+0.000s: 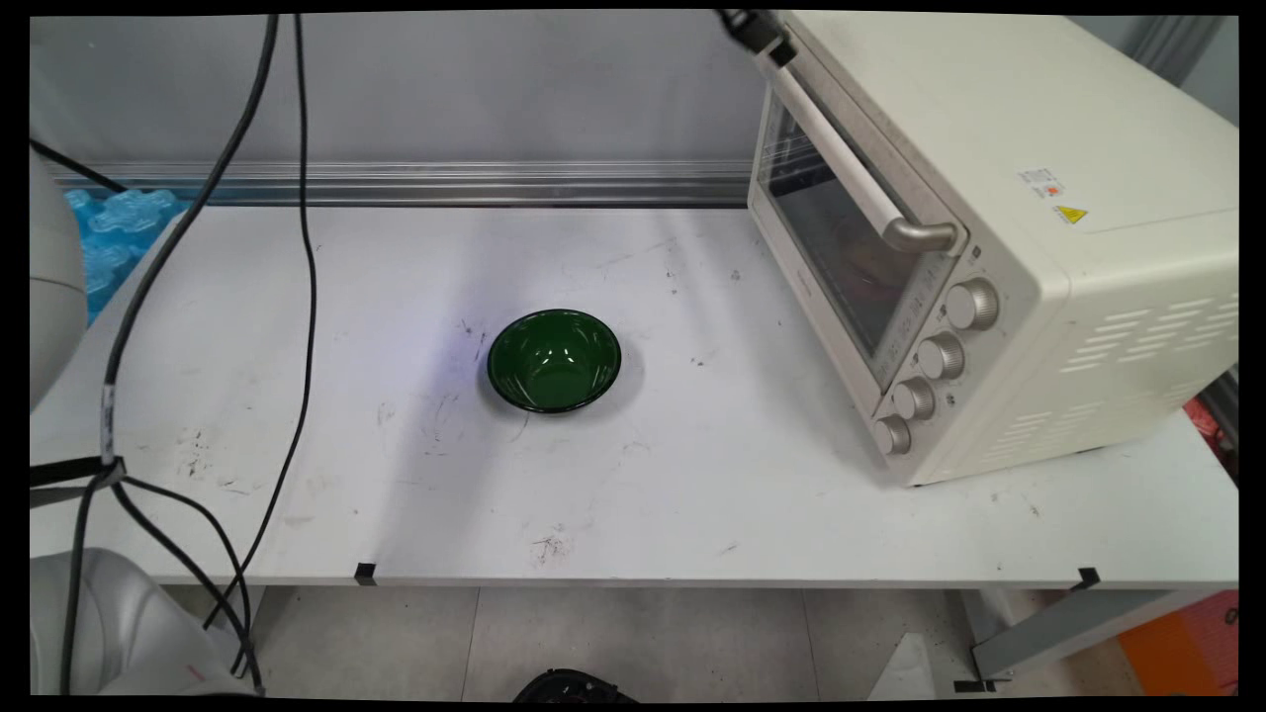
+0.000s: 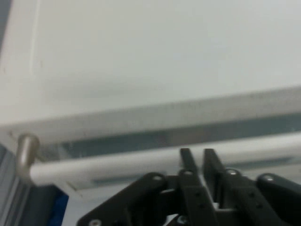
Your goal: Open the oven
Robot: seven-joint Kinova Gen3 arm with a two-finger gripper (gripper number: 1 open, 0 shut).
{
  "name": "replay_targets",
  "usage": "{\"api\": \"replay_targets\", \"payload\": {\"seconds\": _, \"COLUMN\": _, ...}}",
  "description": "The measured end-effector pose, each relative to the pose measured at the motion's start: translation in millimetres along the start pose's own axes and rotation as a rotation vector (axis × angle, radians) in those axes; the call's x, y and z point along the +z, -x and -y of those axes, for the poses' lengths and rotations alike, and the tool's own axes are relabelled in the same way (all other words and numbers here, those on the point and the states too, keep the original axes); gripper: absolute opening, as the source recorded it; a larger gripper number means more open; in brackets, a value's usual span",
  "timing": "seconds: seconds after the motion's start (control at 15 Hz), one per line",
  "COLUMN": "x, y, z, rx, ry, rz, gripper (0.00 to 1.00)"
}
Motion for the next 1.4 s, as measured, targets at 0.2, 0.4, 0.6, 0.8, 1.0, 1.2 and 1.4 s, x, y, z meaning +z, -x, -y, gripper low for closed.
{"api": "replay_targets", "payload": {"seconds": 0.2, "x": 5.0, "y": -20.9, "z": 0.9, "rx": -0.005, "ry": 0.006, "rz": -0.018, "gripper": 0.0}}
{"api": "replay_targets", "payload": {"seconds": 0.4, "x": 12.4, "y": -32.4, "z": 0.6, "rx": -0.005, "ry": 0.004, "rz": -0.021, "gripper": 0.0}}
{"api": "replay_targets", "payload": {"seconds": 0.6, "x": 21.9, "y": -39.1, "z": -0.7, "rx": -0.007, "ry": -0.001, "rz": -0.013, "gripper": 0.0}}
{"api": "replay_targets", "payload": {"seconds": 0.8, "x": 30.1, "y": -37.7, "z": -3.1, "rx": -0.011, "ry": -0.006, "rz": 0.017, "gripper": 0.0}}
{"api": "replay_targets", "payload": {"seconds": 1.0, "x": 35.6, "y": -34.2, "z": -6.5, "rx": -0.018, "ry": -0.006, "rz": 0.039, "gripper": 0.0}}
{"api": "replay_targets", "payload": {"seconds": 1.2, "x": 41.3, "y": -30.4, "z": -10.8, "rx": -0.031, "ry": -0.001, "rz": 0.053, "gripper": 0.0}}
{"api": "replay_targets", "payload": {"seconds": 1.4, "x": 47.5, "y": -28.7, "z": -15.1, "rx": -0.043, "ry": 0.007, "rz": 0.055, "gripper": 0.0}}
